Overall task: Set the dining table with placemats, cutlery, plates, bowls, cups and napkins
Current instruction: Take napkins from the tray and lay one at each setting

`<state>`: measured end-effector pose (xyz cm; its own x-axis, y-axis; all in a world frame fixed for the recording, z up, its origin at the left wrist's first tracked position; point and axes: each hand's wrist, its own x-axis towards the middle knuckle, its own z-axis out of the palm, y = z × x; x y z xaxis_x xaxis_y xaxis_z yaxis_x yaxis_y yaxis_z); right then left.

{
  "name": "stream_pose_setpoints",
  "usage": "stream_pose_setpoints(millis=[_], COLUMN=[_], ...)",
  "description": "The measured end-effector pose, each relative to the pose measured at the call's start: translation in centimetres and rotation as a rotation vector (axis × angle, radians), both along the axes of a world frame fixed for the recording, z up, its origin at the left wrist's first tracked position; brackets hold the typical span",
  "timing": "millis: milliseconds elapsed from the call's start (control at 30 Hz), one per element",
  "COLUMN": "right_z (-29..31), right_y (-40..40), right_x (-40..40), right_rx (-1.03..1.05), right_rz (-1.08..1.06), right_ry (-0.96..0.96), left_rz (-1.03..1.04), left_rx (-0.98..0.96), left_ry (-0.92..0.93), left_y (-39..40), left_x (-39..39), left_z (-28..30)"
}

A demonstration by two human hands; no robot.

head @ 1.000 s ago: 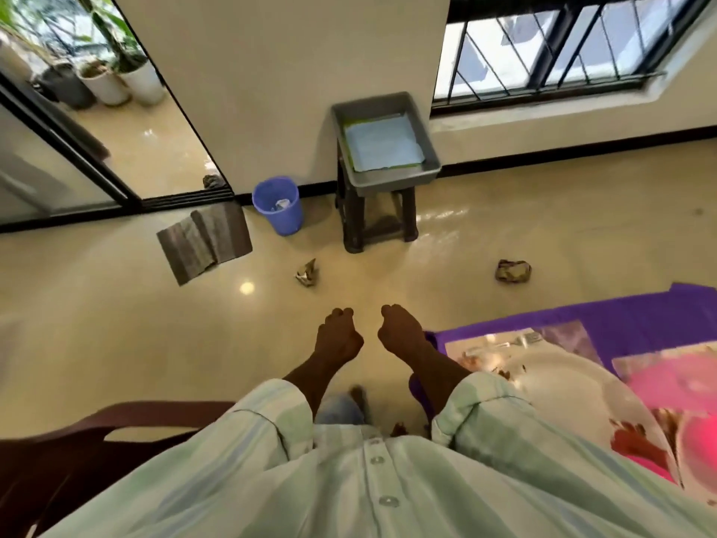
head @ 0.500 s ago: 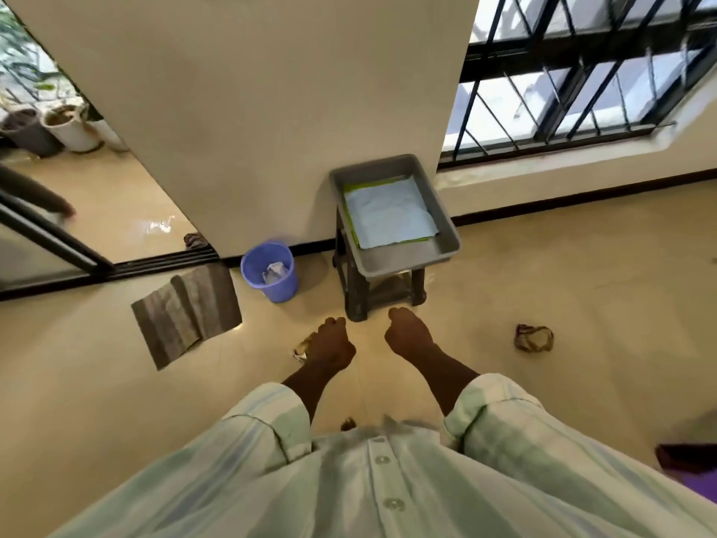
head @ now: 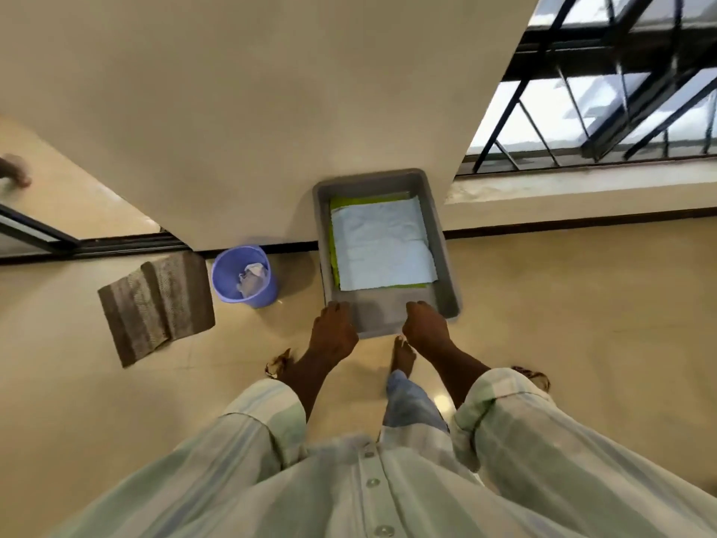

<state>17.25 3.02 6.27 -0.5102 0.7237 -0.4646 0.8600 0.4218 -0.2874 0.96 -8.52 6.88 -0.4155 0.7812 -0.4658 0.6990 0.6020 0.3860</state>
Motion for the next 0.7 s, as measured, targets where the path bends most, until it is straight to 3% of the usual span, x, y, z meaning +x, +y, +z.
stream_pose_setpoints(millis=[200,333,600,700], right_z=[-2.7,-6.3,-12.5,-14.4], right_y=[12.3,17.7,22.1,23.4], right_x=[1.3,0.5,-2.5,-3.0], right_rx=[0.143,0.15,0.159,0.122], right_rz=[0.079,0.287,0.612,0.564], right_ry=[-0.195,-0.249,-0.357,-0.404], left_rz=[0.098,0.057,0.08,0.064], left_rx=[-0.043,-0.106,-0.171,-0.218], left_ry=[-0.064,-0.055,-0.089,-0.091], left_y=[10.4,15.4,19.7,20.0], left_x=[1.0,1.5,0.8,0.4], left_z=[-1.9,-4.4,-9.7,-10.8])
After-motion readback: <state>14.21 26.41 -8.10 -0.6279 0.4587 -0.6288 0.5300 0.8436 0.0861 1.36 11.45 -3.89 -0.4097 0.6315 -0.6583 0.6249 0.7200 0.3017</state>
